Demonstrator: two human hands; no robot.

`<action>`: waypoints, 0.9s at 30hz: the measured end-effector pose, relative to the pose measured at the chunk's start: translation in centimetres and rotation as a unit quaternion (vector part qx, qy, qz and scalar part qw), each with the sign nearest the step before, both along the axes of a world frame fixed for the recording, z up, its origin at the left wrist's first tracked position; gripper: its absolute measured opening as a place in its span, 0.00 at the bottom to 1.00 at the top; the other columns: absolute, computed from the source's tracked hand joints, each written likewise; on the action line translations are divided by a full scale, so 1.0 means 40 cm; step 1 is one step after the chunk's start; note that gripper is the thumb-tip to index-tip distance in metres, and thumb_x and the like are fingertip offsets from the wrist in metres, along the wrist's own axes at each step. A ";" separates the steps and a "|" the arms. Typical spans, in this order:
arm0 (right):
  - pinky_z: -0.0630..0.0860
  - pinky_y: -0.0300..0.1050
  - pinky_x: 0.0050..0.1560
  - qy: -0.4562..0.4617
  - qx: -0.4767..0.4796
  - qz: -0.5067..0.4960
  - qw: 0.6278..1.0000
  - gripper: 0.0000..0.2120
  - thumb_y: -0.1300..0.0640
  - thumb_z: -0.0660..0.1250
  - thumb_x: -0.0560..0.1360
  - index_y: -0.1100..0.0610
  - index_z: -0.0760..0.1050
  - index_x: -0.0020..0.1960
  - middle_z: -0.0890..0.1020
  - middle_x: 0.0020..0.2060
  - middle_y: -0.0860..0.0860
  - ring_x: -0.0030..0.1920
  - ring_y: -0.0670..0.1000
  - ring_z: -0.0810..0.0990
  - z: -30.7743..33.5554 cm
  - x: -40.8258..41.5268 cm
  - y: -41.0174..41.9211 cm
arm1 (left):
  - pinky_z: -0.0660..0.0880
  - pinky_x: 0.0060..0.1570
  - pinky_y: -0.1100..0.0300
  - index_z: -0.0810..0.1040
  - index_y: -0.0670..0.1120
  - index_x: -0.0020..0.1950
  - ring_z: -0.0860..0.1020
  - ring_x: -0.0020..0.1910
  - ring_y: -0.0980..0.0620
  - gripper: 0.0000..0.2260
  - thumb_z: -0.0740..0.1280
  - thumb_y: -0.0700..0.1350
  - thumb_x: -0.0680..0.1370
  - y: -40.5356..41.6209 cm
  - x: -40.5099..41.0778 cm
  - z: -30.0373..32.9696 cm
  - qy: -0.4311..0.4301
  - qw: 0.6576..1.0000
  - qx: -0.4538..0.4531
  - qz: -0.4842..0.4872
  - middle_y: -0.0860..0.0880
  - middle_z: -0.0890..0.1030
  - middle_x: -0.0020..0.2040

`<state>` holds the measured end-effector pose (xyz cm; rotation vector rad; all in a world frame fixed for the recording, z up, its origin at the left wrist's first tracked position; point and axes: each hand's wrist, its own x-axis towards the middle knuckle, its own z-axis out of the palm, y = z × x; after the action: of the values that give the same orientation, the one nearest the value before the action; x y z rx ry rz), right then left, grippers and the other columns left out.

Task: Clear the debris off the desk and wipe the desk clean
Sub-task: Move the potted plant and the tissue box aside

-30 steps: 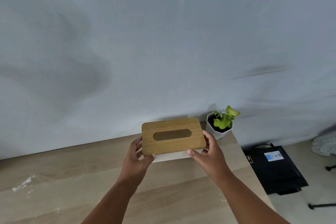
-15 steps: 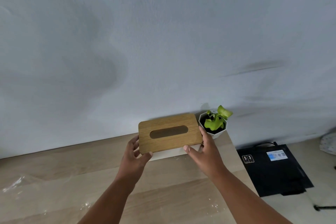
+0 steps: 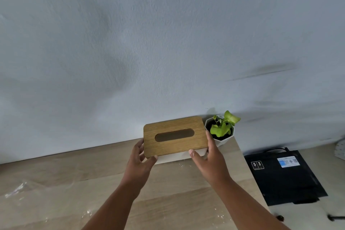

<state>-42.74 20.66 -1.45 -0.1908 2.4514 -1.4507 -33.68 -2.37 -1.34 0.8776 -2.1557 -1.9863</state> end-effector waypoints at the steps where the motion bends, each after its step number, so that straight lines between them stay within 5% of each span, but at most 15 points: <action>1: 0.69 0.55 0.75 0.000 -0.003 0.000 1.000 0.44 0.43 0.73 0.76 0.41 0.49 0.83 0.66 0.79 0.44 0.77 0.48 0.67 0.000 0.001 0.000 | 0.75 0.68 0.43 0.69 0.59 0.73 0.78 0.66 0.52 0.27 0.72 0.38 0.78 0.000 0.000 0.001 0.000 1.000 0.000 0.000 0.54 0.78 0.67; 6: 0.71 0.55 0.74 -0.012 0.001 0.000 1.000 0.44 0.43 0.72 0.77 0.41 0.48 0.83 0.69 0.77 0.45 0.74 0.48 0.70 -0.007 -0.002 0.004 | 0.77 0.65 0.48 0.68 0.61 0.73 0.79 0.64 0.53 0.28 0.72 0.40 0.79 0.006 -0.001 0.012 -0.007 1.000 -0.016 0.001 0.55 0.78 0.66; 9: 0.75 0.51 0.66 -0.018 0.014 -0.002 1.000 0.44 0.42 0.71 0.77 0.41 0.48 0.83 0.77 0.64 0.43 0.63 0.49 0.75 -0.003 0.005 0.012 | 0.77 0.62 0.52 0.65 0.62 0.75 0.78 0.64 0.55 0.30 0.72 0.41 0.79 0.010 0.009 0.017 -0.011 0.999 -0.027 0.015 0.55 0.76 0.68; 13: 0.71 0.55 0.73 -0.001 0.017 0.001 1.000 0.43 0.42 0.72 0.77 0.42 0.49 0.83 0.68 0.78 0.46 0.77 0.50 0.68 0.016 0.029 0.027 | 0.76 0.61 0.54 0.66 0.63 0.74 0.77 0.67 0.55 0.31 0.74 0.41 0.78 0.011 0.045 0.035 -0.001 1.000 -0.014 0.005 0.55 0.75 0.70; 27: 0.64 0.47 0.75 0.040 0.045 -0.007 0.998 0.42 0.41 0.72 0.76 0.49 0.56 0.83 0.62 0.81 0.48 0.79 0.50 0.62 0.067 0.231 0.114 | 0.71 0.61 0.55 0.64 0.57 0.78 0.72 0.69 0.52 0.32 0.73 0.43 0.78 0.075 0.316 0.098 0.004 0.999 -0.039 0.000 0.52 0.72 0.73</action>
<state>-33.49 25.21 1.23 -0.2167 2.5803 -1.3607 -21.05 0.62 2.59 0.8580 -2.2123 -1.8869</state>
